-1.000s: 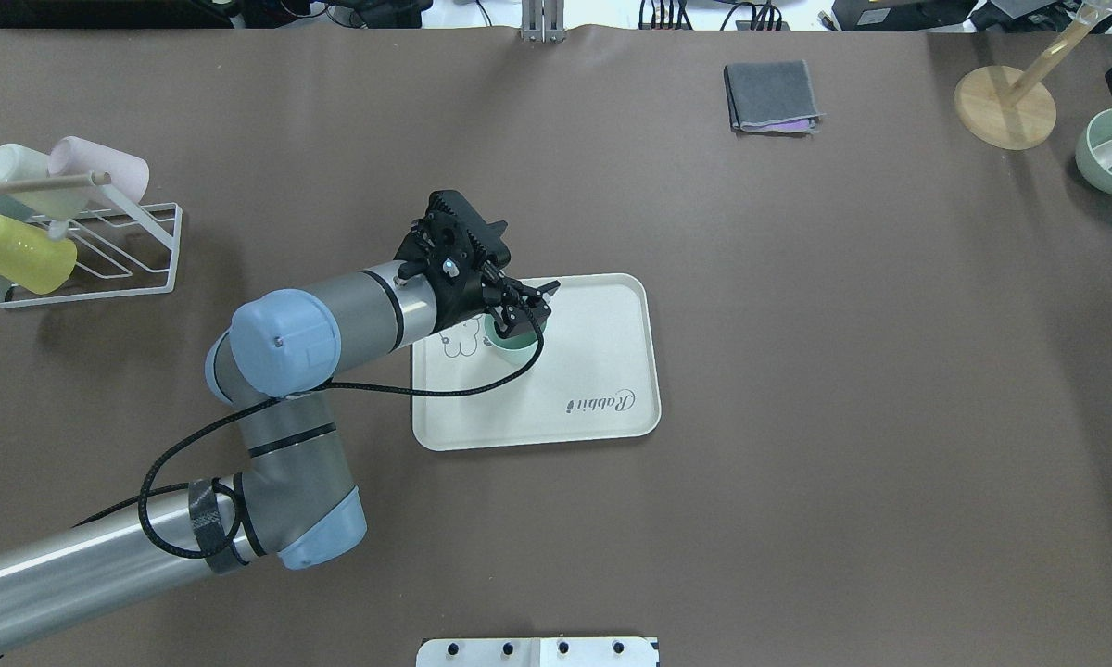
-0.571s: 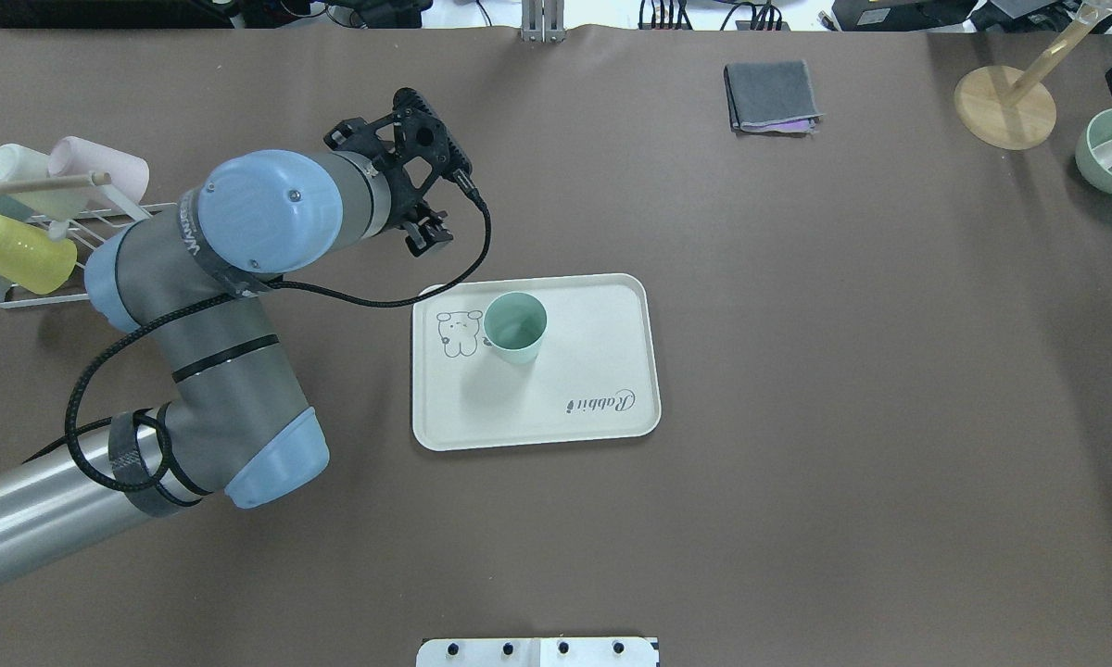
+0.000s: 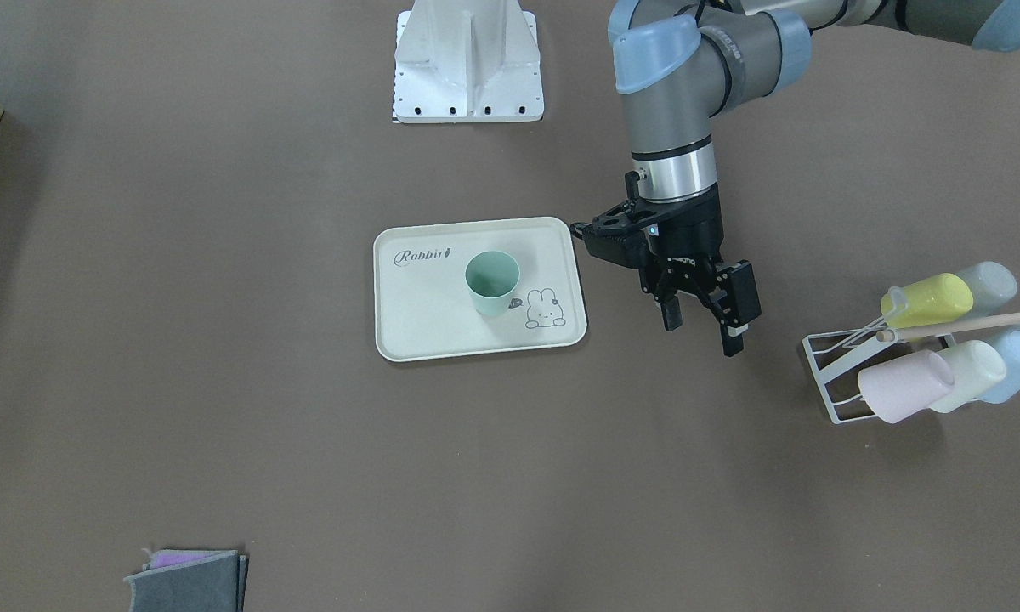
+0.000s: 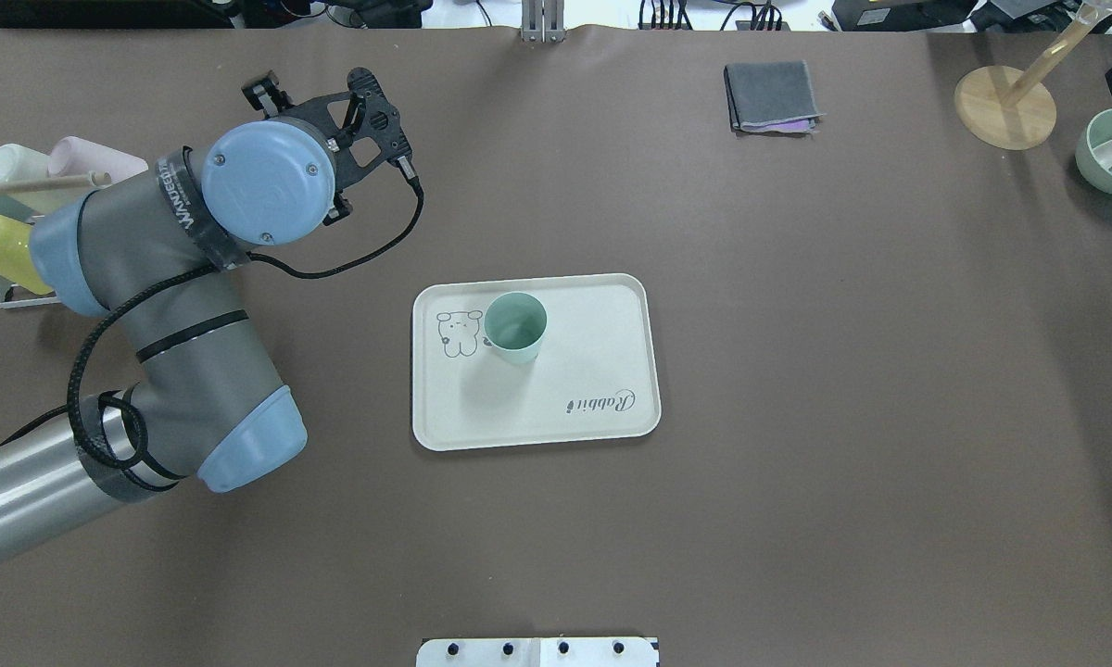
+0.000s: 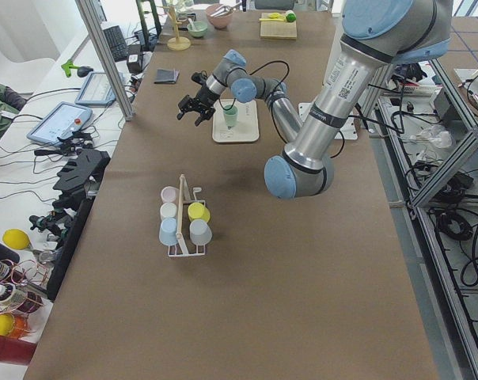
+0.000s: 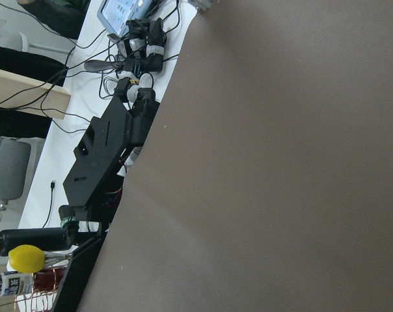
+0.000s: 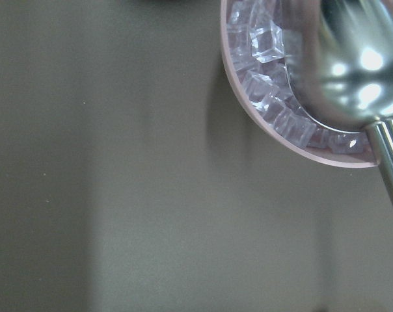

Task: Pick up and place green cup on tray

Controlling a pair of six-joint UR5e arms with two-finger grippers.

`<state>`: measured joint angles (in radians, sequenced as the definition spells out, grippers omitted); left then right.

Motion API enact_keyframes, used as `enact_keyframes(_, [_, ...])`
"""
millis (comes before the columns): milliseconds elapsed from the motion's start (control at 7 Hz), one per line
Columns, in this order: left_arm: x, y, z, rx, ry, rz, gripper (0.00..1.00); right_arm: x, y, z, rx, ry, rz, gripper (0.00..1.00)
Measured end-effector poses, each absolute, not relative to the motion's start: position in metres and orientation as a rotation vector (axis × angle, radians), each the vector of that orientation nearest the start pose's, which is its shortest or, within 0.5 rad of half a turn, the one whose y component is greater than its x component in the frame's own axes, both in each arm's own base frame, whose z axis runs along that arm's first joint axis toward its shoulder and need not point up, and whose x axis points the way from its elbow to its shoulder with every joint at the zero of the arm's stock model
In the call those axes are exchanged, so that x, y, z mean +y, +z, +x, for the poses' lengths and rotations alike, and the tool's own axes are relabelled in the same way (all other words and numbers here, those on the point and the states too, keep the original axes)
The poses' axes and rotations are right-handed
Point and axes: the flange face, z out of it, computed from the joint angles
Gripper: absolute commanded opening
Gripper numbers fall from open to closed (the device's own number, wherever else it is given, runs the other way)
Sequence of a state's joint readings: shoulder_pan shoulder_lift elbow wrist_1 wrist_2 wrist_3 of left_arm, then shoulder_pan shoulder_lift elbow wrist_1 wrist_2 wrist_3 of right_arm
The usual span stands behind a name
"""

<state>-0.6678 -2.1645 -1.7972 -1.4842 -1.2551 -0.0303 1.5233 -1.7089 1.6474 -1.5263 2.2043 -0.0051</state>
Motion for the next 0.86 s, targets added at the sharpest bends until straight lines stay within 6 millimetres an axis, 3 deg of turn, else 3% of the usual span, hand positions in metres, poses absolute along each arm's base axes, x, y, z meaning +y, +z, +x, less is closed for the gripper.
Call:
enact_keyframes(286, [-0.543, 0.239, 0.373, 0.205, 0.681, 0.702, 0.99, -0.434, 0.689, 0.054, -0.633, -0.044, -0.03, 1.0])
enact_keyframes(571, [-0.58, 0.263, 0.287, 0.443, 0.607, 0.555, 0.99, -0.434, 0.689, 0.054, -0.633, -0.042, -0.03, 1.0])
enact_keyframes(857, [-0.596, 0.32, 0.185, 0.64, 0.489, 0.404, 0.99, -0.435, 0.688, 0.054, -0.632, -0.042, -0.028, 1.0])
